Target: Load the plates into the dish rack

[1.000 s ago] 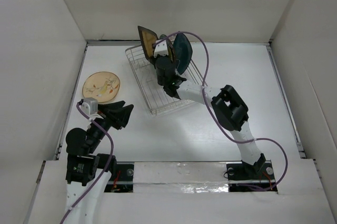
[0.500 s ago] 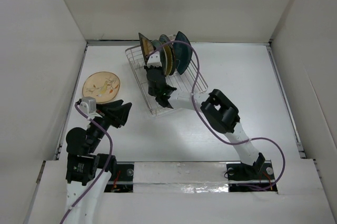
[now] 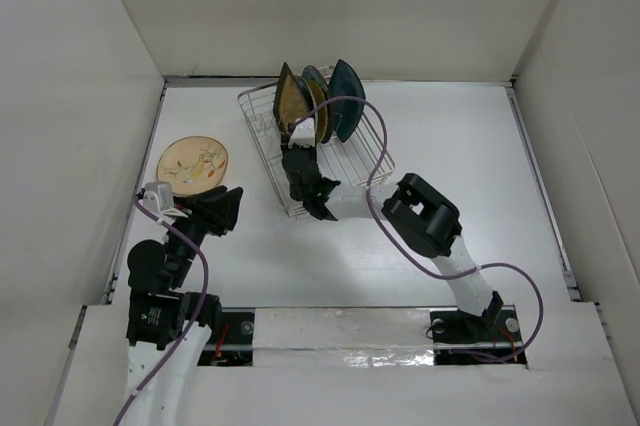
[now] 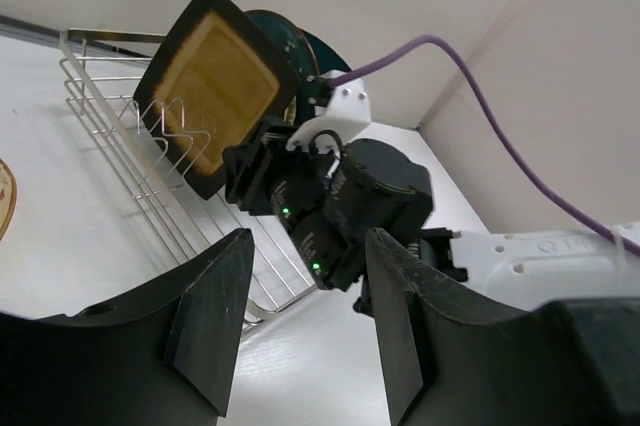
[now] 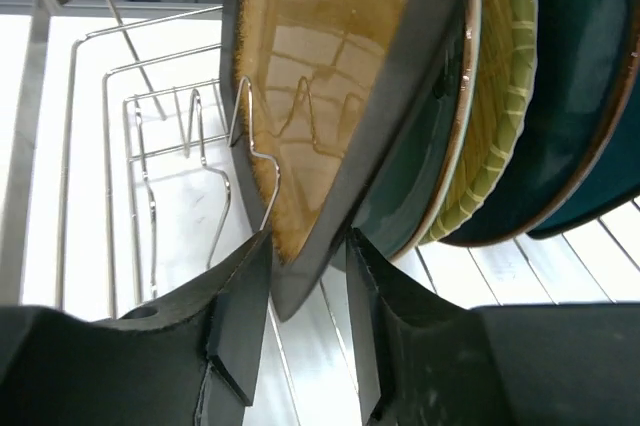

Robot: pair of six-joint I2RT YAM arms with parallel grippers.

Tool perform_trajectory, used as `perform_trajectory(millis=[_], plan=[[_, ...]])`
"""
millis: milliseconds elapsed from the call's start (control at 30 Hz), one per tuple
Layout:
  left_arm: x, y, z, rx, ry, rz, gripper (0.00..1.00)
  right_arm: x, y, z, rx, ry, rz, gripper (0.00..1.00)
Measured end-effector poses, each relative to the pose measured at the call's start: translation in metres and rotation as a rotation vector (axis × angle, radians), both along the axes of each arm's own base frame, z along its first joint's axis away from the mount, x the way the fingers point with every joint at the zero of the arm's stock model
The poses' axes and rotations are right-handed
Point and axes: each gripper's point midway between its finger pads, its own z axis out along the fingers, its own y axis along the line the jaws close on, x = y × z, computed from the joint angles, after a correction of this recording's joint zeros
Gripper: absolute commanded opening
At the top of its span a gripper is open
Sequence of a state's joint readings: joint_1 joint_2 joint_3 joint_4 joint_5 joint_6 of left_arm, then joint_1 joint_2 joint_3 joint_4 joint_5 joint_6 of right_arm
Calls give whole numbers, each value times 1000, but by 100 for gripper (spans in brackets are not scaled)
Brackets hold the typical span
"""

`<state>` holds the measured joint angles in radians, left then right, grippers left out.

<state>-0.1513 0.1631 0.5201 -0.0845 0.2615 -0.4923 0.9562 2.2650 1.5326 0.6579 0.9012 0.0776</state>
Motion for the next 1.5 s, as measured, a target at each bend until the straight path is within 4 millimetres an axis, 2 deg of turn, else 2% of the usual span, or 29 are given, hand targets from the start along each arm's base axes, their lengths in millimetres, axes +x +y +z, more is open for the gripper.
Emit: perform_trajectory(millis=[67,100,133,167,267,300,333,400,467,533,567,600,667,700,733,800,833,900,1067,1100,1133,1200,1300,1367,1400,1500], plan=[[5,2,-3,-20,22,16,46,-5,0,7,26,1,17,52],[9,2,-5,-29,40,24,46,-8,0,11,37,1,26,53],[13,3,-7,-37,56,30,45,-11,-1,18,47,-1,35,59],[18,2,-11,-44,82,34,33,-15,-1,26,62,-4,48,62],[33,2,-22,-76,147,49,8,-27,-4,55,108,-15,94,72],[37,2,-25,-88,163,58,0,-32,-6,71,131,-23,117,75],[42,3,-29,-98,177,72,0,-36,-6,84,151,-32,139,77],[49,7,-35,-114,195,104,0,-48,-10,117,201,-55,194,75],[56,11,-37,-135,210,135,0,-58,-14,145,245,-78,240,38],[67,13,-42,-155,236,161,13,-70,-17,170,289,-94,292,0],[72,14,-46,-165,254,174,16,-77,-19,179,308,-99,321,0],[78,16,-53,-178,282,192,27,-84,-22,185,327,-100,342,0],[89,25,-68,-197,340,263,41,-95,-27,191,344,-93,382,0],[94,33,-77,-209,369,310,55,-101,-29,191,348,-86,400,0],[98,42,-85,-217,397,364,59,-106,-32,190,350,-79,416,8],[104,59,-105,-228,459,466,66,-114,-36,185,356,-61,438,17],[105,67,-112,-233,480,509,66,-117,-37,182,358,-52,449,28],[108,80,-120,-251,499,574,65,-122,-38,175,365,-30,469,43],[114,116,-134,-291,524,731,58,-125,-45,167,387,-1,489,47],[116,126,-141,-299,540,766,45,-123,-47,166,395,3,490,47],[118,137,-148,-311,557,799,38,-121,-50,166,403,6,490,47],[119,156,-168,-325,610,856,32,-119,-55,167,426,8,490,47],[120,170,-196,-338,694,902,34,-116,-69,167,462,5,481,47],[119,175,-210,-341,736,921,39,-116,-77,166,483,8,482,48],[118,177,-217,-341,756,931,46,-114,-80,167,491,7,481,48],[118,181,-236,-342,808,952,51,-109,-85,174,523,-2,489,48]])
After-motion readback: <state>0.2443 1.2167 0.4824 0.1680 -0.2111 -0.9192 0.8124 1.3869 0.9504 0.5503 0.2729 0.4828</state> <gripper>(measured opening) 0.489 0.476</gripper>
